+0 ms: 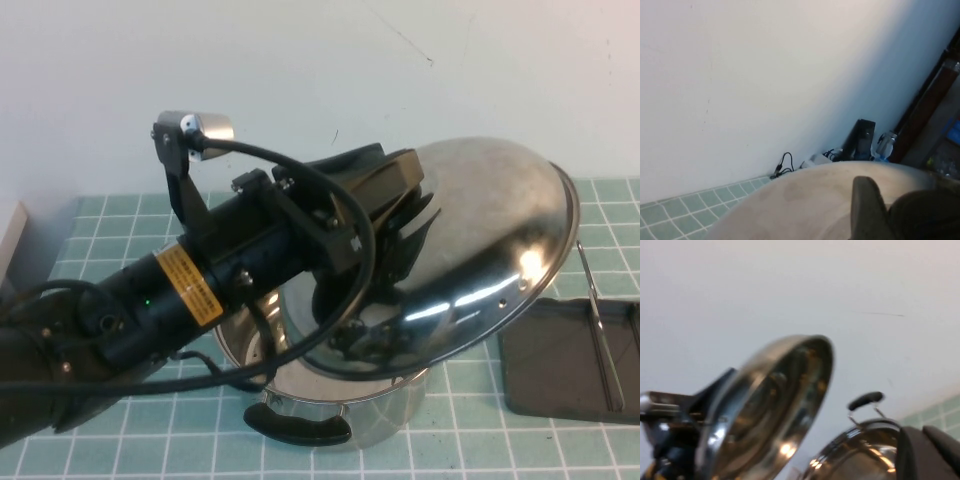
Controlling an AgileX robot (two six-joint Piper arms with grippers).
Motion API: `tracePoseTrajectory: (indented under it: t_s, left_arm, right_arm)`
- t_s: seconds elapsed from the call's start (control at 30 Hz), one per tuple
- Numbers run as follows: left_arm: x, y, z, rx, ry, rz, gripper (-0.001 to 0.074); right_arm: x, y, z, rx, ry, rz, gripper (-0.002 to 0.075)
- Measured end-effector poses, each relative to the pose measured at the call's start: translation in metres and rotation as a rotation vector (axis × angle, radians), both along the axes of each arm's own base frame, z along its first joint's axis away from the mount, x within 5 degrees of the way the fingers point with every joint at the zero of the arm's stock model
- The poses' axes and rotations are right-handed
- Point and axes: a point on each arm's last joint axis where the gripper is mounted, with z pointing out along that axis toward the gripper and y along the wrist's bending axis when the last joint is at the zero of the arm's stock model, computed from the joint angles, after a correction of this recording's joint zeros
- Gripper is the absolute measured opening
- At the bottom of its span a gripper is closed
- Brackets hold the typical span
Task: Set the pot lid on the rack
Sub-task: Hand over the pot lid
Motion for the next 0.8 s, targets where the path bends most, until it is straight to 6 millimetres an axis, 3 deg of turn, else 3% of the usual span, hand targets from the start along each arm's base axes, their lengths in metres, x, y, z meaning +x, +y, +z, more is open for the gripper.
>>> tracePoseTrajectory:
  t_s: [0.1, 0.2, 0.47, 0.63, 0.8]
  left_arm:
    - [0.006, -0.003, 0.003, -0.012, -0.011, 0.000, 0.0314]
    - [0.010, -0.006, 0.009, -0.023, -0.022, -0.007, 0.0314]
    - [0.006, -0.009, 0.015, -0.038, -0.076, -0.065, 0.0314]
    - [0.004, -0.011, 0.014, -0.009, -0.097, -0.096, 0.0314]
    - [0.001, -0.011, 0.016, -0.029, -0.116, -0.116, 0.0314]
  right_arm:
    - [0.003, 0.007, 0.021, 0.041, -0.046, 0.089, 0.0005]
    - [0.013, 0.015, 0.035, 0.048, -0.002, 0.202, 0.0067]
    - [0.045, 0.029, 0.082, 0.055, 0.061, 0.417, 0.0493]
    - [0.070, 0.033, 0.099, 0.065, 0.104, 0.503, 0.0551]
    - [0.100, 0.036, 0.098, 0.094, 0.189, 0.560, 0.0557]
